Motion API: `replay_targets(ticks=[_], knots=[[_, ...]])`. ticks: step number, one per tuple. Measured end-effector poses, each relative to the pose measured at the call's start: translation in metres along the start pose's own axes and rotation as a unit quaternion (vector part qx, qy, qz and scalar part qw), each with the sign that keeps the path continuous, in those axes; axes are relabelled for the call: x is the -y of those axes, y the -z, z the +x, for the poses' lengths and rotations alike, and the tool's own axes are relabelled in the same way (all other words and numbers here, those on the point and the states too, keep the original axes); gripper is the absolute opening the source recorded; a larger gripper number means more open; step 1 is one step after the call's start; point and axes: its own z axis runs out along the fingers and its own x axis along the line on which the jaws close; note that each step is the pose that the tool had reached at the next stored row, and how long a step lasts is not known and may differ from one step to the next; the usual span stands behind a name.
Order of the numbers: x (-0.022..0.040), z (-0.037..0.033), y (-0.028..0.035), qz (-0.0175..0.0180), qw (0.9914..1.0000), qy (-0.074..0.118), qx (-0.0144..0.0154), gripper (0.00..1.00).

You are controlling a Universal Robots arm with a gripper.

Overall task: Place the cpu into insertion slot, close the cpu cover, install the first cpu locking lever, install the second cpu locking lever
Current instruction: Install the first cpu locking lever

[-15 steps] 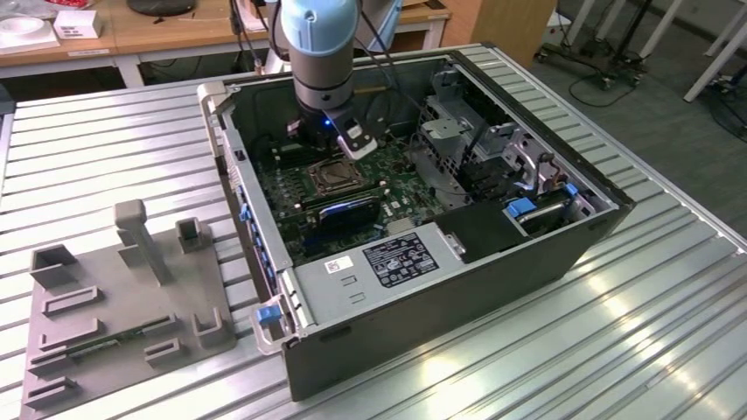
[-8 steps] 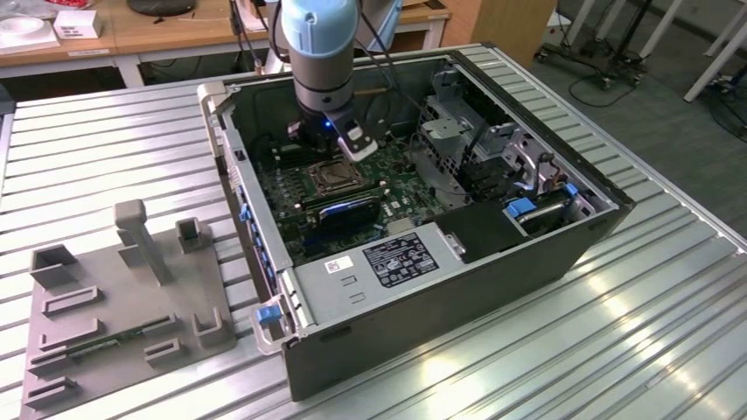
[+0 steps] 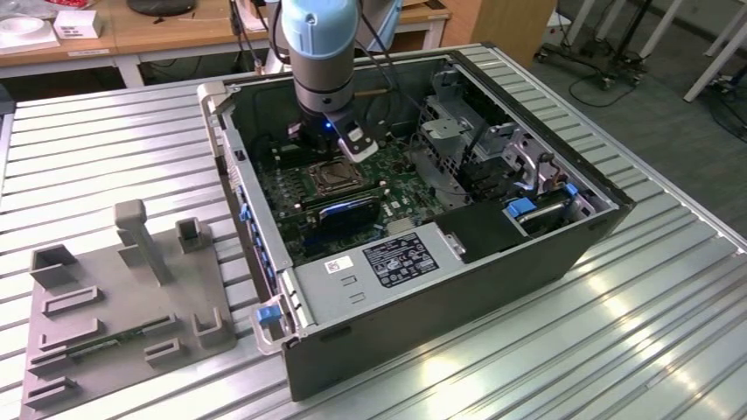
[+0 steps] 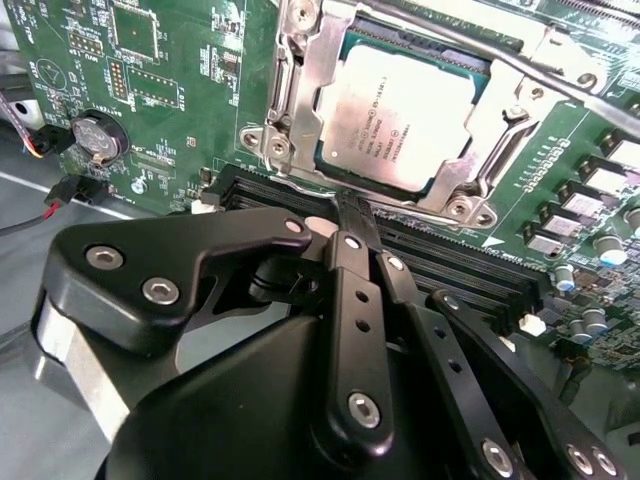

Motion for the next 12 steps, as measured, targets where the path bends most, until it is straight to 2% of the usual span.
replay_targets(ticks=[12], knots=[[0.0009, 0.0001, -0.0019, 0.0010, 1.00000, 0.000, 0.0002, 0.11]])
